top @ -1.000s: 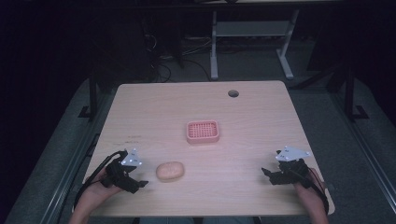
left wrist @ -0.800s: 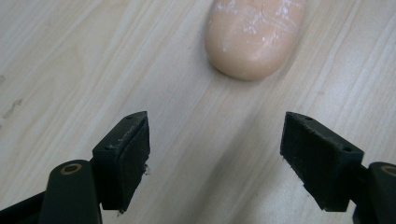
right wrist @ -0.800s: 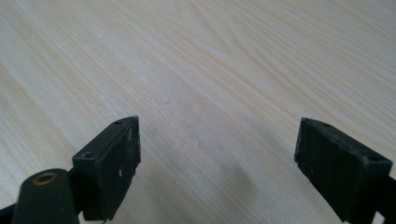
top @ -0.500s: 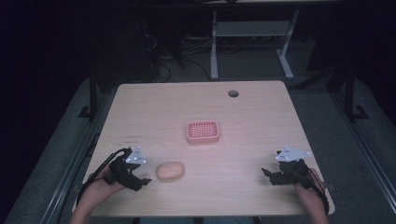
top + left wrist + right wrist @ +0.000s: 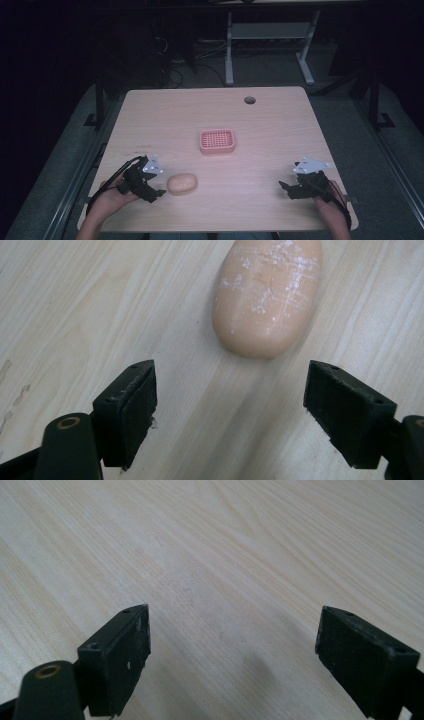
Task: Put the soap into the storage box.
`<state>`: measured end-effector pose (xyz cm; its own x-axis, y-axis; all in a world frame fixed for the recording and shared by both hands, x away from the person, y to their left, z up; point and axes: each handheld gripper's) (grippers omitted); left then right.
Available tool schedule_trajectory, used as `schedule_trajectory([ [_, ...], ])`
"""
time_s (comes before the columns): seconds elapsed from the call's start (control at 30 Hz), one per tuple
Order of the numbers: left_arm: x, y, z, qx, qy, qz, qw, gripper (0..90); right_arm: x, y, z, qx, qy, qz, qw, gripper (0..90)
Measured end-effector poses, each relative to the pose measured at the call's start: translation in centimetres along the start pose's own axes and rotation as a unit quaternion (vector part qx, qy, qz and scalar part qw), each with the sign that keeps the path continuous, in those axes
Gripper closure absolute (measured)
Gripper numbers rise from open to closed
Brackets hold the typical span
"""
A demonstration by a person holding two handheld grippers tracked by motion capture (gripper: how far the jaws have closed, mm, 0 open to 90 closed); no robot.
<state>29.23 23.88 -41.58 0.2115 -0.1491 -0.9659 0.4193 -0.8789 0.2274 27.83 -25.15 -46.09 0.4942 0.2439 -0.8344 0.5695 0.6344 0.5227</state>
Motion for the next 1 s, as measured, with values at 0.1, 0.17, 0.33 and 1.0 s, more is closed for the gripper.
schedule_trajectory([
  [0.1,0.1,0.3,0.0,0.004,-0.001,-0.001,1.0,21.2,0.0,0.0,0.0,0.003,0.002,0.001,1.0,13.8],
  [0.17,0.2,0.6,0.0,0.002,-0.005,0.0,1.0,21.1,0.0,0.0,0.0,0.003,0.002,0.0,1.0,13.8],
  [0.33,0.4,1.5,0.0,0.014,-0.011,-0.005,0.9998,21.1,0.0,0.0,0.0,0.0,0.003,0.0,1.0,13.8],
  [1.0,1.4,3.8,0.2,0.035,-0.025,-0.02,0.9989,21.3,-0.1,0.0,0.0,-0.001,0.002,0.002,1.0,13.8],
])
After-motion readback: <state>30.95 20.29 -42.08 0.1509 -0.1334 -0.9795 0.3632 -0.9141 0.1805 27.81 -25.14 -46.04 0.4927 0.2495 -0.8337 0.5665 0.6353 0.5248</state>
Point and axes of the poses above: each handheld gripper's, and its own axes: x roughly forward along the jaws, y roughly out of its top, z roughly to its right, and after that the axes turned 13 degrees about -z, right-handed
